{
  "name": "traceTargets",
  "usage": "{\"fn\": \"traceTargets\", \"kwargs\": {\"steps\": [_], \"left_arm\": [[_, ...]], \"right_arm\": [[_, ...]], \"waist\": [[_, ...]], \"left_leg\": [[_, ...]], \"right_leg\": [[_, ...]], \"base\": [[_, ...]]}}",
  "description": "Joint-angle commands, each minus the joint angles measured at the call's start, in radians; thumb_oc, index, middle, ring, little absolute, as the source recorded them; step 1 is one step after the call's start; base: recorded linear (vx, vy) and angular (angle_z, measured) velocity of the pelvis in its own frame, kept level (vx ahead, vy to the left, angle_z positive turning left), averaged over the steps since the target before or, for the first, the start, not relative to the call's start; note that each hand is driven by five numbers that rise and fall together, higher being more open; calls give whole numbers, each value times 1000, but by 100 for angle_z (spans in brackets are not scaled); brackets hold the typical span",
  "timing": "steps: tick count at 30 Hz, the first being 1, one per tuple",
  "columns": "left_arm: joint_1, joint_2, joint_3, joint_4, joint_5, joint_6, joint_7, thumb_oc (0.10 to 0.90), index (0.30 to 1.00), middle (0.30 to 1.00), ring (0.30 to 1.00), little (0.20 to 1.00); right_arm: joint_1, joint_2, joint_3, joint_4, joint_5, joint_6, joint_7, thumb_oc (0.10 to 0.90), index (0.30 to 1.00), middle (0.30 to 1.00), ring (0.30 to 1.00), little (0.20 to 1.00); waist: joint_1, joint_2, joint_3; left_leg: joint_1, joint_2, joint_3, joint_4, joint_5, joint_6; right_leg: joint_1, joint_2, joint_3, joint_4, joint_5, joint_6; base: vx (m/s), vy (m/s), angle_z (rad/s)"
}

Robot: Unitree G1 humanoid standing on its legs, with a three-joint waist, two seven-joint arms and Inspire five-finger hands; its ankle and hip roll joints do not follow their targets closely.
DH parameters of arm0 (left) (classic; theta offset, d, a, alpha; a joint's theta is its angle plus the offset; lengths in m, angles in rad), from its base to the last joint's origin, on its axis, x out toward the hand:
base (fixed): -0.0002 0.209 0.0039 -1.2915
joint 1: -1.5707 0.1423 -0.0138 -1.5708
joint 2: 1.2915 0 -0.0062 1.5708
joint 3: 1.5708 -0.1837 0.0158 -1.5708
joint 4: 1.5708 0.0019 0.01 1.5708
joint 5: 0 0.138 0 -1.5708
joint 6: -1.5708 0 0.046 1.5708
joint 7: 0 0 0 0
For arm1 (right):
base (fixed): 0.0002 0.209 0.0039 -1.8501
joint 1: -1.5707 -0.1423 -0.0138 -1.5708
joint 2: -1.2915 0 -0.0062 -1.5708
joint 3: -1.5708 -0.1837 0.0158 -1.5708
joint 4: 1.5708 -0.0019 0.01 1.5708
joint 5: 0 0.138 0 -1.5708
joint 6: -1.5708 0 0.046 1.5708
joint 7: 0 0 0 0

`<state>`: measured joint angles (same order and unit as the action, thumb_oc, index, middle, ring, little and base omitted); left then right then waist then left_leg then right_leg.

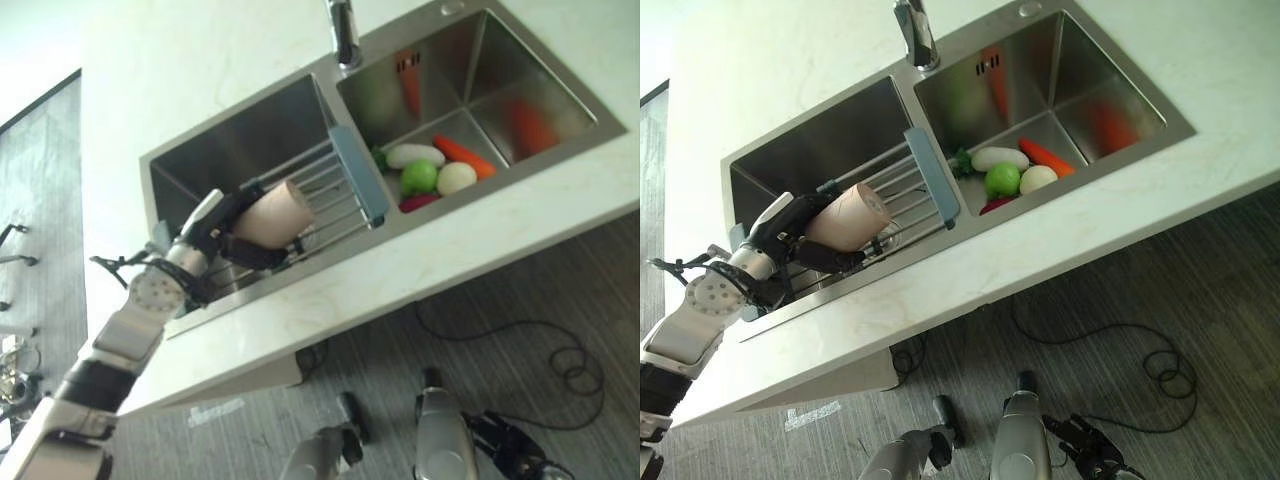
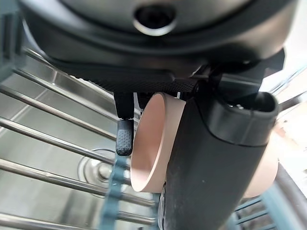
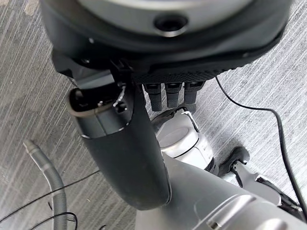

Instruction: Place the dishes in the dishwasher.

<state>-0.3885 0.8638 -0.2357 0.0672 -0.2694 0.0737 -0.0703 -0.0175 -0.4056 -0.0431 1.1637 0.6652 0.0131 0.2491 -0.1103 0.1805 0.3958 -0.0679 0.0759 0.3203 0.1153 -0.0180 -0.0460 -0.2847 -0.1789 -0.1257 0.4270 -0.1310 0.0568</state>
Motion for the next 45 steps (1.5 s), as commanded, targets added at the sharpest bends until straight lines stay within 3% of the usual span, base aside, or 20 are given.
{"fn": "traceTargets", "kwargs": {"steps": [1,7,11,13,16,20,23,25,26,27,28,32,34,37,39,42,43,45], "left_arm": [[-38,9,144,-68,-30,-154,114,400,300,300,300,300],[26,5,224,-122,-5,-170,183,400,300,300,300,300],[75,-6,271,-133,35,-215,265,400,300,300,300,300],[118,-10,321,-141,38,-255,302,400,300,300,300,300],[183,-16,390,-143,66,-262,361,400,300,300,300,300],[281,-61,496,-132,111,-264,440,400,300,300,300,300],[306,-87,529,-81,85,-304,431,400,300,300,300,300],[319,-110,529,-43,106,-345,455,400,300,300,300,300],[325,-126,528,-24,68,-378,449,400,300,300,300,300],[325,-143,524,-13,65,-405,470,400,300,300,300,300],[319,-148,520,-6,64,-414,483,400,300,300,300,300],[341,-162,528,-24,74,-393,483,400,300,300,300,300],[366,-176,533,-62,68,-354,460,400,300,300,300,300],[388,-174,540,-74,98,-333,412,400,300,300,300,300],[386,-170,532,-62,120,-335,389,400,300,300,300,300],[359,-154,477,-15,159,-377,382,400,300,300,300,300],[338,-141,441,2,163,-396,375,400,300,300,300,300],[304,-126,398,3,177,-390,368,400,300,300,300,300]], "right_arm": [[62,29,34,12,-50,0,6,800,900,900,900,900],[57,36,48,39,-85,-9,15,800,900,900,900,900],[46,40,64,51,-94,-15,19,800,900,900,900,900],[35,39,79,57,-108,-14,11,800,900,900,900,900],[21,39,99,74,-172,9,24,800,900,900,900,900],[4,38,126,104,-290,47,22,800,900,900,900,900],[0,48,129,126,-274,40,-13,800,900,900,900,900],[-3,47,99,136,-199,37,-44,800,900,900,900,900],[2,50,60,138,-138,43,-72,800,900,900,900,900],[10,53,15,137,-108,32,-106,800,900,900,900,900],[14,54,3,135,-120,26,-114,800,900,900,900,900],[9,77,-1,116,-177,23,-145,800,900,900,900,900],[5,92,7,95,-220,17,-167,800,900,900,900,900],[-10,102,19,65,-213,20,-165,800,900,900,900,900],[-20,104,25,49,-205,17,-164,800,900,900,900,900],[-15,109,19,26,-184,23,-167,800,900,900,900,900],[-4,109,22,16,-170,26,-167,800,900,900,900,900],[14,112,29,10,-166,16,-165,800,900,900,900,900]], "waist": [[9,-30,-92],[56,-43,-116],[88,-53,-138],[117,-59,-155],[159,-64,-172],[216,-58,-165],[222,-62,-161],[211,-72,-161],[196,-80,-163],[173,-78,-169],[168,-76,-171],[199,-74,-178],[230,-75,-186],[264,-71,-195],[261,-64,-197],[218,-62,-185],[192,-70,-175],[160,-79,-158]], "left_leg": [[-89,31,-61,185,-138,-23],[-70,36,-103,185,-142,-30],[-62,35,-133,185,-140,-36],[-59,34,-157,185,-135,-42],[-63,39,-190,185,-118,-56],[-116,95,-178,185,-51,-92],[-94,115,-112,185,-61,-102],[-45,125,-22,185,-70,-88],[1,132,59,185,-77,-72],[37,167,178,185,-80,-67],[40,175,197,185,-83,-67],[46,120,145,185,-147,-31],[43,67,94,185,-184,-2],[38,29,63,185,-208,36],[37,18,39,185,-216,57],[34,-15,-43,185,-236,92],[30,-36,-93,185,-239,102],[17,-54,-138,185,-216,106]], "right_leg": [[93,-60,-72,-127,-4,104],[139,-44,-112,-127,-35,86],[159,-32,-132,-127,-51,75],[172,-24,-145,-127,-62,68],[193,-17,-170,-127,-76,61],[241,-19,-252,-127,-93,57],[271,-43,-317,-127,-107,65],[284,-70,-375,-127,-90,66],[289,-90,-419,-127,-69,63],[294,-115,-480,-127,-46,67],[301,-121,-498,-127,-40,68],[315,-151,-513,-127,-23,86],[331,-180,-522,-127,-6,104],[366,-192,-539,-127,9,100],[384,-170,-514,-125,20,91],[336,-101,-344,-43,20,95],[309,-29,-254,-44,-14,89],[274,40,-211,-101,2,66]], "base": [[30,-14,26],[1,-40,23],[-30,-62,29],[-41,-82,21],[-2,-144,26],[-72,-95,35],[-202,-103,94],[-317,104,189],[-551,426,165],[-497,524,193],[-350,487,247],[-146,412,177],[-52,487,79],[33,324,63],[110,300,45],[186,201,48],[129,79,84],[155,55,143]]}}
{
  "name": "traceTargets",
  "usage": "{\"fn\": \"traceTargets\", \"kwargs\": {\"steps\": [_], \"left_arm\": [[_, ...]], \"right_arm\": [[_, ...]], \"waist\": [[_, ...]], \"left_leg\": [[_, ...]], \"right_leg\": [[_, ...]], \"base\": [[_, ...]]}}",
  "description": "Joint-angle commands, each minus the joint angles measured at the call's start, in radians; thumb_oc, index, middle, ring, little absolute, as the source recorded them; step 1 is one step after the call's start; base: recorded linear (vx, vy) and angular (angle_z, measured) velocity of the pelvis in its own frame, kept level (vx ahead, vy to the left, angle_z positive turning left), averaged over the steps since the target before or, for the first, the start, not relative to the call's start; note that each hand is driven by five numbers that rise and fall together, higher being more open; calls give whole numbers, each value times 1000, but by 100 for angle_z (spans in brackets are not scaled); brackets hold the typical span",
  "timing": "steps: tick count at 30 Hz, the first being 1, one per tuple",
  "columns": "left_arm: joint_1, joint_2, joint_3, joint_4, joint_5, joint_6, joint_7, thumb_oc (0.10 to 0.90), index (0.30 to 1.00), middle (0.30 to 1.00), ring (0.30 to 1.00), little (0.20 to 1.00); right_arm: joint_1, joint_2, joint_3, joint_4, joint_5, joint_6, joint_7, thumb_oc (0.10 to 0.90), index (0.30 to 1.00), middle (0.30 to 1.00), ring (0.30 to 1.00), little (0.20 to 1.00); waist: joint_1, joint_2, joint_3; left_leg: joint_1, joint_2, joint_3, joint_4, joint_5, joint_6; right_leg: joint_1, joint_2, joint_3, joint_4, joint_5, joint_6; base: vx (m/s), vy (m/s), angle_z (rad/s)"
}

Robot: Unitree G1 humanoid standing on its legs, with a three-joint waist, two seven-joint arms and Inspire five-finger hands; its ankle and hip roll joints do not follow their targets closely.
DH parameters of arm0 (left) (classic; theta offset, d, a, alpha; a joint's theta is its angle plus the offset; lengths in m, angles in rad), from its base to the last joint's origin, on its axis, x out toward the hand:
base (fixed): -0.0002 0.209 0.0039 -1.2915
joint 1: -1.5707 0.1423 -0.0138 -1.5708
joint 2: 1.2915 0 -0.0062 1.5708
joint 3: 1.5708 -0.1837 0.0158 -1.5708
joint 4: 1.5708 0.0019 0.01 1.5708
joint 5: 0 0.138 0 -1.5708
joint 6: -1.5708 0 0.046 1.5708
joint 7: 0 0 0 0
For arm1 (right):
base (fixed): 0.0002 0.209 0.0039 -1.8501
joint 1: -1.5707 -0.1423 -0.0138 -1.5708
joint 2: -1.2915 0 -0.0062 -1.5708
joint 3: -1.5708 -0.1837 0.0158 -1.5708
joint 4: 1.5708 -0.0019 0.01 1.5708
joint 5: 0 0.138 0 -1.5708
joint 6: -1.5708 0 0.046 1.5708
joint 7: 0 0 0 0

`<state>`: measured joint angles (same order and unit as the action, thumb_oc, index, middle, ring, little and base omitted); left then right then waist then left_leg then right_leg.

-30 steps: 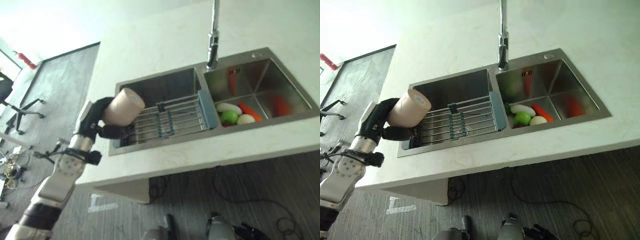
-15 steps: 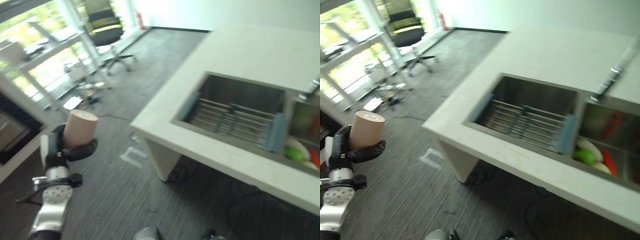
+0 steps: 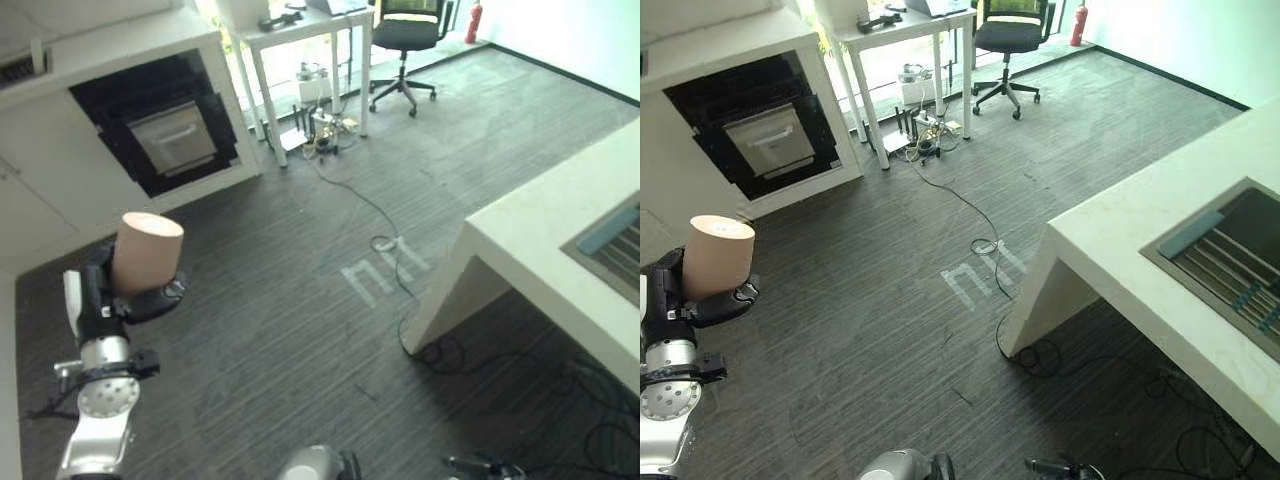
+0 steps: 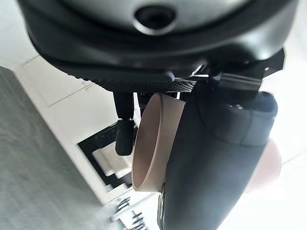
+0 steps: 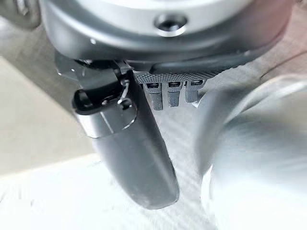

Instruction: Place the dishes in the dishwasher.

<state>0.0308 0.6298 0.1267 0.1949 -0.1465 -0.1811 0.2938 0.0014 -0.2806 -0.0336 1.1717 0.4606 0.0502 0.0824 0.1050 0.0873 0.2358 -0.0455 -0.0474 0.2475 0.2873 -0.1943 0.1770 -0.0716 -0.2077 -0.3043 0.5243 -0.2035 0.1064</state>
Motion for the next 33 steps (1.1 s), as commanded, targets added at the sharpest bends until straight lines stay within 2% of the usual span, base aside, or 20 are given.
{"fn": "traceTargets", "kwargs": {"steps": [1,2,4,5,9,10,11,12,13,14,15,18,20,22,25,27,30,31,32,33], "left_arm": [[-123,114,27,-135,65,-126,8,400,300,300,300,300],[-127,117,20,-148,77,-118,17,400,300,300,300,300],[-128,125,14,-160,89,-108,25,400,300,300,300,300],[-137,136,11,-166,101,-100,23,400,300,300,300,300],[-196,166,-15,-163,118,-75,-32,400,300,300,300,300],[-206,153,-33,-168,136,-68,-40,400,300,300,300,300],[-209,145,-40,-172,143,-64,-41,400,300,300,300,300],[-216,138,-51,-180,151,-61,-46,400,300,300,300,300],[-218,137,-54,-185,154,-62,-47,400,300,300,300,300],[-218,142,-48,-205,151,-61,-59,400,300,300,300,300],[-220,154,-45,-209,148,-66,-69,400,300,300,300,300],[-221,183,-36,-198,142,-83,-83,400,300,300,300,300],[-208,193,-30,-195,135,-99,-72,400,300,300,300,300],[-189,180,-20,-198,139,-114,-67,400,300,300,300,300],[-158,155,5,-206,165,-135,-79,400,300,300,300,300],[-142,150,25,-196,177,-163,-88,400,300,300,300,300],[-146,154,42,-200,221,-153,-110,400,300,300,300,300],[-153,156,38,-200,234,-152,-116,400,300,300,300,300],[-161,158,29,-201,250,-143,-114,400,300,300,300,300],[-168,165,16,-201,261,-130,-106,400,300,300,300,300]], "right_arm": [[-1,-16,25,7,34,-24,6,800,900,900,900,900],[-2,-25,28,17,27,-14,19,800,900,900,900,900],[-4,-28,27,35,6,-2,32,800,900,900,900,900],[-5,-26,20,50,-10,5,38,800,900,900,900,900],[10,-30,8,90,11,33,40,800,900,900,900,900],[11,-36,12,102,19,34,49,800,900,900,900,900],[9,-39,15,101,17,31,48,800,900,900,900,900],[3,-44,25,99,5,16,53,800,900,900,900,900],[-1,-47,31,98,0,1,60,800,900,900,900,900],[-15,-68,46,87,24,-32,78,800,900,900,900,900],[-22,-77,44,85,47,-40,89,800,900,900,900,900],[-48,-92,48,77,74,-41,104,800,900,900,900,900],[-69,-100,59,70,78,-22,98,800,900,900,900,900],[-79,-102,73,72,82,-5,80,800,900,900,900,900],[-64,-96,73,94,71,8,61,800,900,900,900,900],[-49,-91,58,106,62,17,50,800,900,900,900,900],[-31,-78,25,124,71,27,38,800,900,900,900,900],[-22,-69,10,121,79,28,36,800,900,900,900,900],[-13,-59,-1,114,80,27,36,800,900,900,900,900],[-4,-46,-10,102,72,20,39,800,900,900,900,900]], "waist": [[-62,4,9],[-73,-21,19],[-87,-43,20],[-100,-54,27],[-111,-59,23],[-106,-52,12],[-103,-55,7],[-94,-62,5],[-91,-63,8],[-82,-58,11],[-77,-58,12],[-60,-59,16],[-47,-47,25],[-23,-13,36],[7,1,40],[8,-1,28],[19,-20,9],[20,-19,9],[18,-25,10],[11,-30,13]], "left_leg": [[-3,58,-80,13,-42,-121],[0,32,-85,13,-48,-126],[7,9,-86,13,-70,-125],[21,-3,-91,13,-93,-117],[56,-16,-127,13,-99,-111],[117,-19,-131,13,-98,-132],[146,-23,-121,13,-59,-146],[160,-26,-106,56,18,-175],[143,-22,-102,109,41,-189],[45,7,-77,296,97,-229],[0,16,-69,313,97,-228],[-41,-1,-78,141,83,-197],[-81,9,-101,13,105,-203],[-217,56,-125,13,142,-237],[-338,122,-132,13,222,-262],[-326,142,-89,13,213,-249],[-274,95,-77,13,146,-218],[-262,95,-53,13,144,-195],[-247,81,-41,13,130,-173],[-224,57,-33,13,108,-139]], "right_leg": [[41,81,-21,-224,76,17],[-28,77,-4,-224,91,27],[-114,68,7,-224,136,53],[-172,61,20,-224,189,76],[-184,80,31,-224,188,59],[-146,89,11,-224,159,35],[-129,83,4,-224,143,23],[-102,71,-4,-224,115,2],[-90,68,-8,-224,103,-10],[-58,66,-20,-224,67,-45],[-47,68,-15,-224,55,-50],[-36,79,20,-224,39,-44],[-24,107,47,-224,19,-41],[16,152,71,-224,-16,-41],[72,173,81,-224,-53,-48],[105,163,67,-224,-77,-42],[214,151,60,-224,-123,-29],[250,151,36,-210,-87,-21],[248,134,29,-108,-52,-2],[209,110,32,41,19,36]], "base": [[240,5,159],[262,-31,112],[285,-61,42],[337,-101,63],[397,-157,53],[400,-60,84],[482,-54,69],[261,-29,83],[356,-33,67],[325,-5,51],[368,38,24],[272,128,6],[321,217,-35],[364,232,-35],[504,262,-45],[426,275,-49],[453,242,-40],[426,242,-5],[340,299,-7],[401,366,-6]]}}
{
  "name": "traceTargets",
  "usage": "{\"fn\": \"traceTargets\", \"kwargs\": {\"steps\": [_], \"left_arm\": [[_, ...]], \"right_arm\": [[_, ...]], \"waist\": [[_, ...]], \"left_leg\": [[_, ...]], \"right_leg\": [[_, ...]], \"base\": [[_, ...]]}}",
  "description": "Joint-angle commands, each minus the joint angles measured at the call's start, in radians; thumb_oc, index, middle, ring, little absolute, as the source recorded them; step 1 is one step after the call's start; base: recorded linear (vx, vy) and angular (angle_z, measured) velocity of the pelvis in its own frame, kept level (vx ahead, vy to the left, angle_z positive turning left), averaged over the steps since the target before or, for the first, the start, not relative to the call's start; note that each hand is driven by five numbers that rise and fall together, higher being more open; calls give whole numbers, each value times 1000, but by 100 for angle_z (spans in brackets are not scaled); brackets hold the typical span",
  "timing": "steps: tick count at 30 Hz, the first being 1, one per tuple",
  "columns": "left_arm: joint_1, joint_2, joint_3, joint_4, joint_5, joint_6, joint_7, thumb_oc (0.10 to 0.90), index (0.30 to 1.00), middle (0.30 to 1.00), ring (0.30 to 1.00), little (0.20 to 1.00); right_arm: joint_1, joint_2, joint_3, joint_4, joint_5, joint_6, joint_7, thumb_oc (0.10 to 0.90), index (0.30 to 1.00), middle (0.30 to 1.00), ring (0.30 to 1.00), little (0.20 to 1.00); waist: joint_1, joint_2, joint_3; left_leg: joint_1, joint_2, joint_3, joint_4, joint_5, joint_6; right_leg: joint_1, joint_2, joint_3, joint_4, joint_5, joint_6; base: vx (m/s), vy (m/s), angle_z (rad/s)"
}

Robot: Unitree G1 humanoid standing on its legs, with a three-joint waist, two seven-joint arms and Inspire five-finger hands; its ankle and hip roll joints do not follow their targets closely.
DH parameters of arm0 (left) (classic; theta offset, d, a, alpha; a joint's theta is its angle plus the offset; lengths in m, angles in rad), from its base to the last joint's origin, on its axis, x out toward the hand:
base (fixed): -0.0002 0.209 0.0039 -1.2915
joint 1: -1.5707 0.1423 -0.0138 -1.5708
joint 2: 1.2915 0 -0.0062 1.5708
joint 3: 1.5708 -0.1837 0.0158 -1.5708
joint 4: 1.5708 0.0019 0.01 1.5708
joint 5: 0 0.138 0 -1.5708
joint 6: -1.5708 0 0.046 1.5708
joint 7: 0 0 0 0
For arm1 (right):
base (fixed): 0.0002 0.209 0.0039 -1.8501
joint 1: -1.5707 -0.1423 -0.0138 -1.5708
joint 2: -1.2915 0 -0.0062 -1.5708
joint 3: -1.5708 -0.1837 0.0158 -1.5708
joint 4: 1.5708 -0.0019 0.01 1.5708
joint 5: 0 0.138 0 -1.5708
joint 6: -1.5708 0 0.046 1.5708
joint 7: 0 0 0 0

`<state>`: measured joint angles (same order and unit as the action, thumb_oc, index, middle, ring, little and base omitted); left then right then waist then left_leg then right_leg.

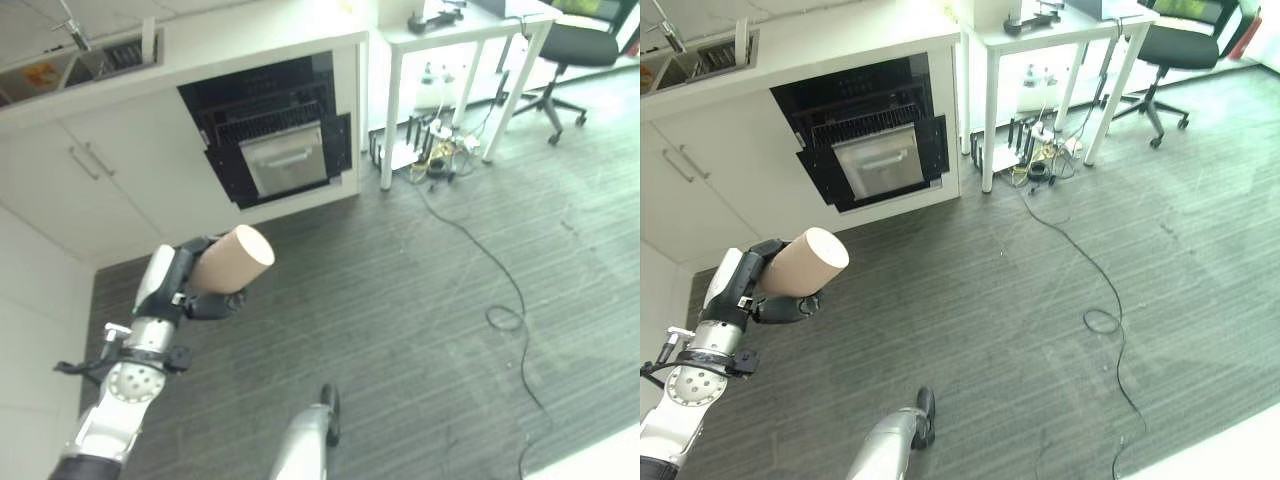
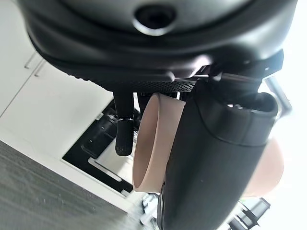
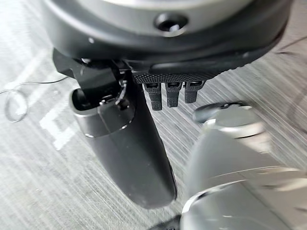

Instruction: Place the dishes in the dishwasher.

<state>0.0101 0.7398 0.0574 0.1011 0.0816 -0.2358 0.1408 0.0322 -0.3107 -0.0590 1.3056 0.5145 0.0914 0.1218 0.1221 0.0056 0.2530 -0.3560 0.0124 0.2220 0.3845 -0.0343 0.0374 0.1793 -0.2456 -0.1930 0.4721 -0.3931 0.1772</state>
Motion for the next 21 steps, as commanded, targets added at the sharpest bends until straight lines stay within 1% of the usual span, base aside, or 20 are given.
{"fn": "traceTargets", "kwargs": {"steps": [1,2,4,5,6,7,8,9,10,11,12,13,14,15,16,17,18,19,20,21], "left_arm": [[-148,62,79,-103,37,-66,59,400,300,300,300,300],[-146,71,80,-99,36,-65,69,400,300,300,300,300],[-146,88,80,-84,41,-75,89,400,300,300,300,300],[-161,103,72,-76,48,-83,106,400,300,300,300,300],[-170,108,68,-75,50,-83,113,400,300,300,300,300],[-189,120,54,-80,48,-72,126,400,300,300,300,300],[-197,135,41,-81,42,-66,132,400,300,300,300,300],[-193,149,35,-77,36,-72,135,400,300,300,300,300],[-170,160,58,-82,32,-69,113,400,300,300,300,300],[-166,154,59,-96,37,-51,107,400,300,300,300,300],[-164,141,51,-120,47,-25,114,400,300,300,300,300],[-161,133,52,-134,52,-10,114,400,300,300,300,300],[-160,125,53,-144,57,0,113,400,300,300,300,300],[-164,117,53,-158,52,4,109,400,300,300,300,300],[-163,117,56,-162,51,6,105,400,300,300,300,300],[-165,118,62,-167,46,6,98,400,300,300,300,300],[-169,121,70,-173,35,-4,89,400,300,300,300,300],[-176,128,75,-171,23,-12,81,400,300,300,300,300],[-185,136,73,-167,8,-20,79,400,300,300,300,300],[-188,141,75,-165,0,-24,79,400,300,300,300,300]], "right_arm": [[-29,-3,14,-44,-1,-39,11,800,900,900,900,900],[-30,4,25,-51,-9,-50,19,800,900,900,900,900],[-32,10,51,-69,-18,-65,27,800,900,900,900,900],[-32,9,72,-89,0,-73,28,800,900,900,900,900],[-35,7,77,-92,11,-72,30,800,900,900,900,900],[-47,6,73,-90,14,-67,37,800,900,900,900,900],[-50,9,62,-86,-1,-58,41,800,900,900,900,900],[-44,17,46,-78,-20,-56,39,800,900,900,900,900],[-32,18,43,-66,-42,-37,42,800,900,900,900,900],[-31,12,44,-55,-46,-33,45,800,900,900,900,900],[-33,5,49,-41,-53,-42,53,800,900,900,900,900],[-37,-1,56,-40,-68,-46,60,800,900,900,900,900],[-42,-7,67,-38,-76,-56,60,800,900,900,900,900],[-48,-18,83,-34,-50,-70,56,800,900,900,900,900],[-50,-22,87,-33,-39,-75,56,800,900,900,900,900],[-51,-30,87,-31,-23,-82,60,800,900,900,900,900],[-55,-43,81,-32,-4,-90,66,800,900,900,900,900],[-55,-52,71,-36,2,-97,69,800,900,900,900,900],[-56,-61,59,-40,9,-104,71,800,900,900,900,900],[-58,-68,52,-41,20,-107,74,800,900,900,900,900]], "waist": [[-16,59,3],[-22,65,9],[-42,73,22],[-70,81,40],[-81,79,49],[-105,51,57],[-116,26,55],[-124,22,50],[-116,18,36],[-114,17,24],[-119,21,12],[-120,24,8],[-119,23,5],[-111,17,2],[-111,15,7],[-105,13,10],[-104,14,12],[-107,17,14],[-107,25,16],[-100,29,16]], "left_leg": [[126,-16,-9,-84,-80,31],[149,-15,-10,-84,-94,38],[184,-8,-21,-84,-112,38],[227,2,-51,-84,-134,23],[242,4,-61,-84,-145,15],[269,-12,-80,-84,-184,7],[291,-33,-97,-84,-223,8],[319,-29,-113,-84,-251,9],[356,-11,-110,-84,-263,0],[372,4,-117,-84,-262,-14],[397,20,-136,-84,-263,-24],[411,32,-133,-84,-260,-31],[423,43,-126,-84,-246,-40],[443,55,-116,-83,-149,-58],[441,58,-114,-67,-127,-65],[419,67,-101,-19,-94,-71],[374,77,-69,59,-70,-80],[347,91,-39,91,-48,-89],[330,88,-30,93,-60,-92],[319,52,-37,68,-83,-81]], "right_leg": [[-142,107,-81,264,289,-10],[-190,97,-89,295,295,-12],[-256,110,-105,258,273,-27],[-314,124,-112,116,260,-41],[-321,120,-108,15,279,-41],[-380,63,-65,-172,373,-8],[-448,2,-5,-172,423,23],[-485,-19,34,-172,455,39],[-455,-20,6,-172,427,45],[-439,-3,-1,-172,408,35],[-424,22,4,-172,389,18],[-412,33,-4,-172,374,3],[-399,40,-15,-172,359,-14],[-376,52,-23,-172,327,-43],[-366,55,-29,-172,318,-52],[-350,59,-42,-172,305,-66],[-333,63,-76,-172,285,-90],[-325,64,-99,-172,272,-103],[-314,70,-120,-172,258,-111],[-309,73,-125,-172,254,-110]], "base": [[370,317,-8],[288,197,-10],[271,-8,-11],[328,-151,-18],[466,-351,32],[575,-432,70],[722,-490,79],[991,-508,127],[913,-443,95],[921,-430,94],[548,-263,1],[486,-235,16],[411,-243,29],[333,-237,28],[276,-237,12],[165,-225,23],[164,-242,43],[148,-216,89],[147,-131,65],[179,-84,42]]}}
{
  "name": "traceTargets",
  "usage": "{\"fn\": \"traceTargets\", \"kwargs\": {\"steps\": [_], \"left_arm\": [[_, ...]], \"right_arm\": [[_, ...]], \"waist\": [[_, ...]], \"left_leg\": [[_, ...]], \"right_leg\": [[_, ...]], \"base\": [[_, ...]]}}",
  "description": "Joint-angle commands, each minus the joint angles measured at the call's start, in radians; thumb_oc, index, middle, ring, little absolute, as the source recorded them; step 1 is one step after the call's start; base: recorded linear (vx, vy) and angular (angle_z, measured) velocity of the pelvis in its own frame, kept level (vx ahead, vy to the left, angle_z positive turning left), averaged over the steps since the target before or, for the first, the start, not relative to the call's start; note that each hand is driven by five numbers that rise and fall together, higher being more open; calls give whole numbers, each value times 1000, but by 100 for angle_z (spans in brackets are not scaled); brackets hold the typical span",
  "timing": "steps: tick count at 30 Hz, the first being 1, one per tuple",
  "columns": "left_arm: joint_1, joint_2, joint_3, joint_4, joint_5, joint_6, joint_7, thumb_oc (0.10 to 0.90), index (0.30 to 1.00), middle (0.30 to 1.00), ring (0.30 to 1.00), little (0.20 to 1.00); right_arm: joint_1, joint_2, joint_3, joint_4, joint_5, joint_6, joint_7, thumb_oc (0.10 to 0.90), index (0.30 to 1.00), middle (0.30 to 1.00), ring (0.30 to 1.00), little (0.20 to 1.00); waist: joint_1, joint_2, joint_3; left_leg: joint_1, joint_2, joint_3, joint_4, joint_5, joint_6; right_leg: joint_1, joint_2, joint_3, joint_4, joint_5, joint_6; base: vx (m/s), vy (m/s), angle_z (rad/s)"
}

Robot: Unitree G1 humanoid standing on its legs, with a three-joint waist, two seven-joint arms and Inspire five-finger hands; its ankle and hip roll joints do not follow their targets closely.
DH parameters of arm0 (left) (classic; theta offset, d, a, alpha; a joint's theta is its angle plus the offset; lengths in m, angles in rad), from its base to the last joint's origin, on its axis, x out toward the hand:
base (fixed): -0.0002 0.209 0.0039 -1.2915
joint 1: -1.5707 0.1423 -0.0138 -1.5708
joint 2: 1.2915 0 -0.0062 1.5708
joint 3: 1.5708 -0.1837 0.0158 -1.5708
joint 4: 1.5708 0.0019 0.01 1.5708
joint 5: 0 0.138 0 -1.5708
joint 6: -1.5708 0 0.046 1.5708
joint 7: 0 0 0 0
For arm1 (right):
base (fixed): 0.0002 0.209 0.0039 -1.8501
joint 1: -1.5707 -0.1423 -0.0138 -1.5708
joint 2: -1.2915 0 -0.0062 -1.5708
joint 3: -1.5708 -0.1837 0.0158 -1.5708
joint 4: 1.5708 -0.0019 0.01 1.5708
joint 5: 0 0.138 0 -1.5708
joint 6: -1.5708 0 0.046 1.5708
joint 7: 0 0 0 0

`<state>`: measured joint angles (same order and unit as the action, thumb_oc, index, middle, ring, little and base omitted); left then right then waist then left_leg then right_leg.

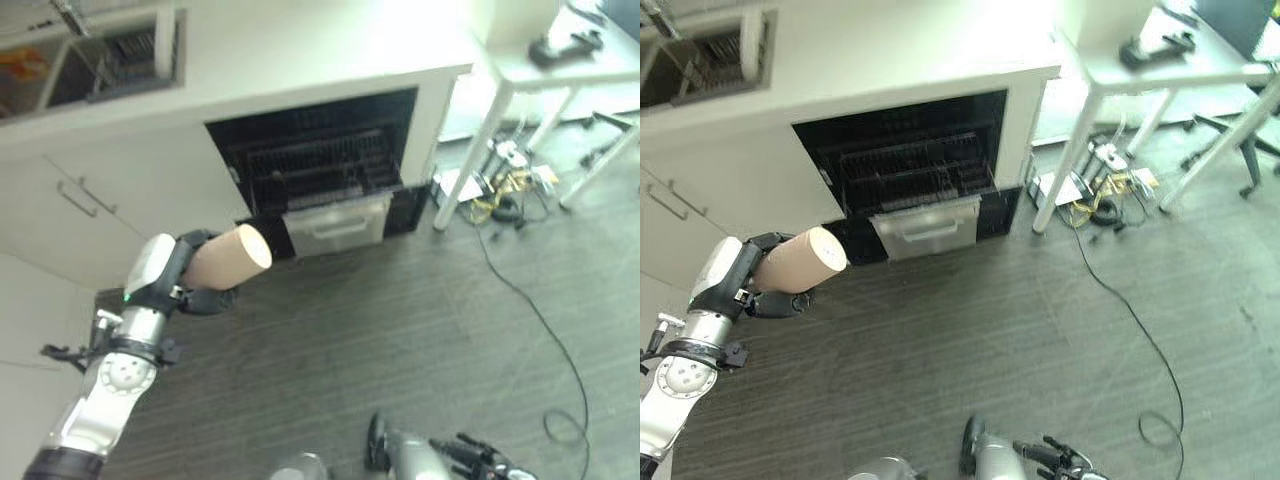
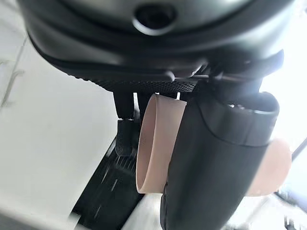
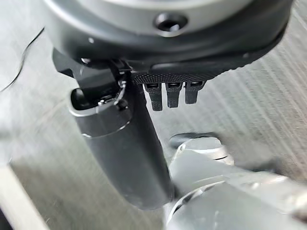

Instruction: Place the dishes in the dishwasher.

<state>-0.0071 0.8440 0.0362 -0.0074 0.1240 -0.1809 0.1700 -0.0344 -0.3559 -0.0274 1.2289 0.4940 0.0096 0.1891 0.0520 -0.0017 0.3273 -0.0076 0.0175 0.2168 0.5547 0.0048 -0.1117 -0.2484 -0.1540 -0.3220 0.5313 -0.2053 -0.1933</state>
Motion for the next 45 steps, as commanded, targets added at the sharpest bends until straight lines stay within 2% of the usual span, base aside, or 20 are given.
{"fn": "traceTargets", "kwargs": {"steps": [1,2,4,6,8,10,20,24,26,27,29,30,32,35,36,38,39,40,42,45], "left_arm": [[-168,38,100,-56,-45,-81,51,400,300,300,300,300],[-167,40,103,-55,-50,-84,54,400,300,300,300,300],[-167,40,99,-54,-56,-96,61,400,300,300,300,300],[-158,27,95,-67,-49,-106,63,400,300,300,300,300],[-142,10,98,-84,-31,-101,65,400,300,300,300,300],[-100,-5,124,-108,-17,-88,67,400,300,300,300,300],[-96,32,151,-84,-43,-111,53,400,300,300,300,300],[-108,34,153,-93,-47,-114,34,400,300,300,300,300],[-110,34,158,-101,-42,-111,27,400,300,300,300,300],[-114,38,151,-100,-24,-116,43,400,300,300,300,300],[-121,43,145,-94,-24,-120,41,400,300,300,300,300],[-128,44,138,-92,-26,-120,40,400,300,300,300,300],[-138,44,130,-87,-28,-122,39,400,300,300,300,300],[-169,41,84,-77,2,-129,49,400,300,300,300,300],[-175,44,74,-71,3,-131,56,400,300,300,300,300],[-187,53,51,-62,-6,-129,73,400,300,300,300,300],[-183,68,47,-55,-30,-136,81,400,300,300,300,300],[-159,72,72,-48,-45,-143,77,400,300,300,300,300],[-122,49,93,-58,-47,-126,72,400,300,300,300,300],[-98,3,93,-98,-20,-106,95,400,300,300,300,300]], "right_arm": [[6,-27,19,33,47,-23,9,800,900,900,900,900],[3,-32,17,31,52,-20,11,800,900,900,900,900],[-2,-36,8,30,56,-13,7,800,900,900,900,900],[-4,-27,5,38,64,-10,-7,800,900,900,900,900],[-2,-12,7,43,58,-11,-15,800,900,900,900,900],[2,14,13,38,48,-4,-30,800,900,900,900,900],[18,31,34,32,13,-5,-17,800,900,900,900,900],[8,34,42,25,22,-13,-22,800,900,900,900,900],[0,36,43,15,16,-29,-15,800,900,900,900,900],[-2,43,47,-12,32,-47,-15,800,900,900,900,900],[0,46,44,-34,54,-55,-19,800,900,900,900,900],[-1,45,43,-37,67,-59,-19,800,900,900,900,900],[-1,42,42,-44,78,-72,-13,800,900,900,900,900],[-12,53,39,-97,73,-102,-25,800,900,900,900,900],[-16,53,36,-101,69,-105,-27,800,900,900,900,900],[-23,55,29,-119,68,-103,-36,800,900,900,900,900],[-24,56,24,-132,61,-95,-44,800,900,900,900,900],[-20,58,22,-152,43,-75,-49,800,900,900,900,900],[-14,59,27,-150,20,-74,-58,800,900,900,900,900],[-21,49,53,-162,-6,-80,-56,800,900,900,900,900]], "waist": [[-21,40,-59],[-15,43,-59],[-11,49,-59],[-3,61,-57],[3,64,-64],[15,77,-80],[24,91,-98],[38,93,-107],[42,102,-108],[41,107,-94],[32,107,-81],[28,103,-76],[21,101,-70],[-1,82,-65],[-4,75,-65],[-6,44,-63],[-4,29,-62],[5,20,-64],[16,15,-79],[14,23,-88]], "left_leg": [[-42,9,-38,-138,-134,78],[-50,-22,-26,-186,-148,89],[-62,-52,13,-254,-150,96],[-146,-60,74,-255,-150,104],[-182,-50,108,-255,-135,112],[-193,-40,87,-255,-138,119],[-173,-25,30,-255,-169,121],[-158,-18,17,-255,-185,127],[-153,-7,18,-255,-193,139],[-146,-12,7,-255,-203,169],[-129,-18,-14,-255,-211,191],[-120,-23,-25,-255,-215,196],[-107,-23,-40,-255,-219,196],[-64,-13,-116,-255,-245,167],[-57,-14,-134,-255,-253,163],[-36,-22,-169,-255,-282,146],[-15,-12,-192,-255,-302,131],[9,27,-196,-255,-304,107],[23,79,-192,-255,-290,80],[14,171,-176,-255,-247,41]], "right_leg": [[122,-12,4,-231,63,263],[126,-8,-1,-231,57,267],[131,-6,-9,-231,45,272],[154,7,-14,-231,23,279],[167,19,-13,-231,5,279],[185,52,-11,-231,-20,276],[205,85,-23,-231,-35,276],[219,95,-50,-231,-25,281],[242,110,-67,-229,19,292],[179,79,-54,-22,44,320],[130,47,-20,127,70,335],[113,28,-1,145,76,336],[107,4,18,125,87,336],[125,-82,114,-180,190,366],[127,-101,136,-231,215,376],[68,-174,217,-231,218,405],[37,-204,258,-231,233,425],[46,-211,239,-231,217,443],[72,-193,183,-231,181,446],[87,-156,123,-231,144,414]], "base": [[193,-46,20],[167,-28,-14],[118,-9,-52],[107,-1,-8],[132,14,11],[167,49,-29],[37,24,-4],[-24,44,5],[-31,106,-2],[-38,109,-7],[-15,18,-4],[16,-70,15],[58,-177,45],[167,-395,37],[185,-369,77],[267,-499,79],[505,-773,50],[490,-706,30],[386,-545,32],[194,-313,45]]}}
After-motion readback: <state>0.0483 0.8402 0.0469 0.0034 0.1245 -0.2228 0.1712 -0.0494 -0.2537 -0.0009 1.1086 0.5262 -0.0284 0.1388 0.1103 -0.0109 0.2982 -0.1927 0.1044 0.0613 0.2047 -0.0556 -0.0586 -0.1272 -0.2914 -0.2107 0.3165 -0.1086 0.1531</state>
